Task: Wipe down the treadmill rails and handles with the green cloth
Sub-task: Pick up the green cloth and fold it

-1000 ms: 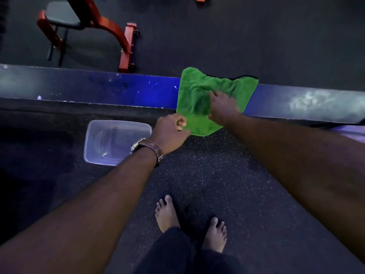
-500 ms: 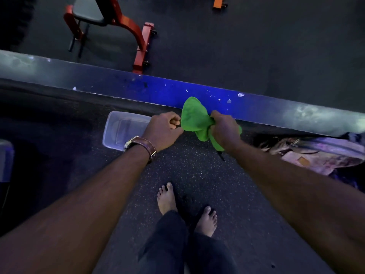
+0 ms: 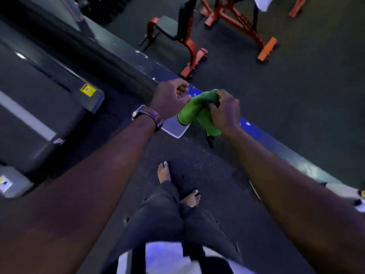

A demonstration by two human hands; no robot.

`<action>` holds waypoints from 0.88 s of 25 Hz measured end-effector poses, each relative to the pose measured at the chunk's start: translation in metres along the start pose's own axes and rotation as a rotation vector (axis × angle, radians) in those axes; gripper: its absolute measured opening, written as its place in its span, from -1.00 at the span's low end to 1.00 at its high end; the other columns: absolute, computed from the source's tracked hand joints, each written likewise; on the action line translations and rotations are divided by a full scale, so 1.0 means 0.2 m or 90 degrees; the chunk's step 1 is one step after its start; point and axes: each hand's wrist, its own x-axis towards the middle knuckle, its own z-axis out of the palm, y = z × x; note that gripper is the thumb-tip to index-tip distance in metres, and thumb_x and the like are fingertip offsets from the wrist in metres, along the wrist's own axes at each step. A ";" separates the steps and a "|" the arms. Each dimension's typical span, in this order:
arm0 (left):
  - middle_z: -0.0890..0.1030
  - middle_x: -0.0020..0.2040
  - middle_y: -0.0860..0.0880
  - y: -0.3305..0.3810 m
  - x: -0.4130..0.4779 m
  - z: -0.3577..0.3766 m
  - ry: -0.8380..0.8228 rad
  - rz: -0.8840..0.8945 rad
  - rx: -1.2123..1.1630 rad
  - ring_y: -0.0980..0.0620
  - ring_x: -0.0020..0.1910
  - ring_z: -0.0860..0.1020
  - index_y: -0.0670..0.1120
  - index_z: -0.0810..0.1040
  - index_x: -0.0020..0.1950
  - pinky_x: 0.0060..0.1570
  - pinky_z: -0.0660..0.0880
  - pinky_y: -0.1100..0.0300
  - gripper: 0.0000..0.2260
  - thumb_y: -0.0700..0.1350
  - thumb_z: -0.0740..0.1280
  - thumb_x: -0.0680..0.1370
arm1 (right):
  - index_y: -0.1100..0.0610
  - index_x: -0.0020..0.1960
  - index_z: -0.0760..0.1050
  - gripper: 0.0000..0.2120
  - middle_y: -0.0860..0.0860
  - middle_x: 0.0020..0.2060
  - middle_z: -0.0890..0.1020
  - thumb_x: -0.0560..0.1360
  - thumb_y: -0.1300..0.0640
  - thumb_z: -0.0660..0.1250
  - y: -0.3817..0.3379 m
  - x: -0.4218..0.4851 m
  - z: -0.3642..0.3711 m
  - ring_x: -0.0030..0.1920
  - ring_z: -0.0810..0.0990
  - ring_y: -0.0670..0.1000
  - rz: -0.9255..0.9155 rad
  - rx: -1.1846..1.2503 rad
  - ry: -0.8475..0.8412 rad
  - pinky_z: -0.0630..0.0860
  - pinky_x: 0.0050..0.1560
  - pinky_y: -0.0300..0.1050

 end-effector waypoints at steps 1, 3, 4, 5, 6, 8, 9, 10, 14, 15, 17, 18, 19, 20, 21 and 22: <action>0.67 -0.12 -0.03 0.03 -0.06 -0.15 0.031 0.000 -0.007 0.06 -0.18 0.63 -0.14 0.60 0.04 -0.07 0.56 0.24 -0.74 -0.12 0.38 0.37 | 0.06 0.14 0.56 -0.70 0.07 -0.02 0.67 0.41 0.12 0.37 -0.14 -0.01 -0.02 0.00 0.62 0.13 -0.039 0.011 -0.003 0.54 -0.03 -0.04; 0.67 -0.10 -0.02 0.04 -0.19 -0.46 0.102 0.011 0.017 0.07 -0.16 0.62 -0.14 0.60 0.05 -0.05 0.53 0.30 -0.76 -0.15 0.41 0.39 | 0.08 0.07 0.57 -0.76 0.10 -0.07 0.68 0.41 0.11 0.40 -0.43 -0.07 -0.01 -0.04 0.63 0.15 -0.116 0.044 -0.010 0.51 -0.08 -0.06; 0.67 -0.09 -0.01 0.03 -0.26 -0.59 0.137 0.012 0.037 0.09 -0.15 0.62 -0.14 0.61 0.05 -0.05 0.50 0.34 -0.77 -0.16 0.41 0.40 | 0.10 0.06 0.58 -0.77 0.11 -0.08 0.68 0.42 0.11 0.41 -0.56 -0.10 0.00 -0.05 0.63 0.16 -0.158 0.053 -0.012 0.49 -0.09 -0.06; 0.67 -0.09 0.00 0.00 -0.33 -0.71 0.175 0.003 0.054 0.11 -0.15 0.61 -0.13 0.61 0.05 -0.06 0.47 0.39 -0.77 -0.17 0.42 0.40 | 0.13 0.07 0.58 -0.76 0.12 -0.08 0.68 0.42 0.10 0.42 -0.67 -0.14 0.04 -0.05 0.63 0.16 -0.196 0.061 -0.015 0.49 -0.09 -0.06; 0.68 -0.09 0.00 -0.04 -0.43 -0.85 0.220 -0.013 0.069 0.12 -0.15 0.60 -0.13 0.61 0.05 -0.07 0.45 0.43 -0.76 -0.17 0.43 0.40 | 0.15 0.09 0.58 -0.73 0.12 -0.09 0.68 0.42 0.10 0.44 -0.82 -0.19 0.09 -0.06 0.64 0.16 -0.242 0.076 -0.027 0.49 -0.08 -0.06; 0.68 -0.09 -0.01 -0.15 -0.62 -1.13 0.293 -0.047 0.085 0.11 -0.13 0.61 -0.14 0.62 0.05 -0.03 0.49 0.34 -0.75 -0.13 0.42 0.39 | 0.20 0.07 0.59 -0.72 0.13 -0.13 0.69 0.41 0.11 0.49 -1.13 -0.32 0.22 -0.11 0.64 0.15 -0.324 0.105 -0.056 0.49 -0.10 -0.07; 0.69 -0.08 -0.01 -0.21 -0.71 -1.26 0.326 -0.056 0.092 0.08 -0.11 0.62 -0.14 0.62 0.04 -0.01 0.52 0.24 -0.74 -0.11 0.40 0.38 | 0.21 0.05 0.60 -0.73 0.13 -0.17 0.68 0.40 0.13 0.50 -1.28 -0.37 0.29 -0.16 0.63 0.14 -0.361 0.116 -0.069 0.49 -0.13 -0.07; 0.69 -0.08 -0.02 -0.29 -0.82 -1.41 0.355 -0.072 0.096 0.06 -0.10 0.63 -0.15 0.62 0.03 -0.01 0.53 0.19 -0.74 -0.11 0.39 0.37 | 0.22 0.02 0.60 -0.74 0.13 -0.21 0.68 0.39 0.14 0.51 -1.44 -0.43 0.38 -0.22 0.61 0.11 -0.398 0.126 -0.086 0.48 -0.16 -0.08; 0.69 -0.06 -0.04 -0.65 -1.16 -1.94 0.455 -0.131 0.120 0.02 -0.08 0.64 -0.15 0.63 0.03 0.02 0.55 0.12 -0.74 -0.10 0.40 0.38 | 0.24 0.08 0.62 -0.70 0.12 -0.19 0.69 0.40 0.14 0.52 -2.09 -0.62 0.75 -0.19 0.65 0.07 -0.451 0.166 -0.150 0.48 -0.15 -0.15; 0.69 -0.06 -0.03 -0.76 -1.23 -2.09 0.476 -0.146 0.126 0.04 -0.08 0.64 -0.14 0.63 0.04 0.02 0.55 0.13 -0.73 -0.09 0.41 0.38 | 0.24 0.10 0.61 -0.68 0.13 -0.16 0.70 0.40 0.14 0.52 -2.26 -0.65 0.85 -0.16 0.66 0.09 -0.453 0.178 -0.163 0.52 -0.12 -0.12; 0.68 -0.07 -0.01 -0.98 -1.32 -2.43 0.511 -0.163 0.154 0.08 -0.11 0.63 -0.13 0.63 0.04 0.01 0.54 0.17 -0.75 -0.11 0.45 0.39 | 0.23 0.13 0.60 -0.67 0.14 -0.11 0.70 0.42 0.14 0.51 -2.60 -0.68 1.06 -0.10 0.67 0.09 -0.462 0.187 -0.172 0.54 -0.06 -0.08; 0.68 -0.08 -0.01 -1.09 -1.34 -2.60 0.528 -0.165 0.169 0.10 -0.13 0.62 -0.14 0.63 0.04 0.00 0.53 0.22 -0.76 -0.14 0.47 0.39 | 0.22 0.15 0.60 -0.67 0.14 -0.09 0.70 0.42 0.13 0.50 -2.77 -0.68 1.15 -0.07 0.67 0.09 -0.467 0.195 -0.165 0.55 -0.03 -0.07; 0.68 -0.09 -0.01 -1.17 -1.36 -2.77 0.544 -0.163 0.185 0.11 -0.15 0.60 -0.15 0.63 0.03 -0.02 0.51 0.26 -0.77 -0.17 0.48 0.39 | 0.21 0.16 0.60 -0.66 0.15 -0.06 0.70 0.43 0.13 0.50 -2.92 -0.68 1.24 -0.03 0.67 0.10 -0.478 0.201 -0.154 0.57 -0.01 -0.05; 0.68 -0.11 -0.01 -1.21 -1.36 -2.88 0.554 -0.162 0.193 0.11 -0.17 0.59 -0.15 0.63 0.01 -0.05 0.49 0.28 -0.79 -0.18 0.48 0.39 | 0.20 0.16 0.59 -0.66 0.15 -0.03 0.70 0.43 0.13 0.49 -3.02 -0.67 1.27 -0.01 0.67 0.11 -0.491 0.204 -0.141 0.59 0.01 -0.02; 0.68 -0.12 -0.02 -1.28 -1.34 -3.01 0.548 -0.160 0.192 0.10 -0.17 0.60 -0.16 0.63 -0.01 -0.06 0.48 0.28 -0.80 -0.19 0.47 0.39 | 0.20 0.16 0.59 -0.67 0.15 -0.02 0.70 0.43 0.13 0.49 -3.14 -0.63 1.33 0.01 0.67 0.12 -0.497 0.208 -0.124 0.59 0.02 0.02; 0.68 -0.12 -0.02 -1.37 -1.30 -3.19 0.545 -0.160 0.200 0.08 -0.17 0.60 -0.16 0.63 -0.01 -0.06 0.49 0.26 -0.81 -0.19 0.47 0.40 | 0.19 0.16 0.59 -0.68 0.16 -0.02 0.70 0.43 0.13 0.48 -3.31 -0.58 1.43 0.02 0.67 0.13 -0.489 0.210 -0.107 0.60 0.02 0.06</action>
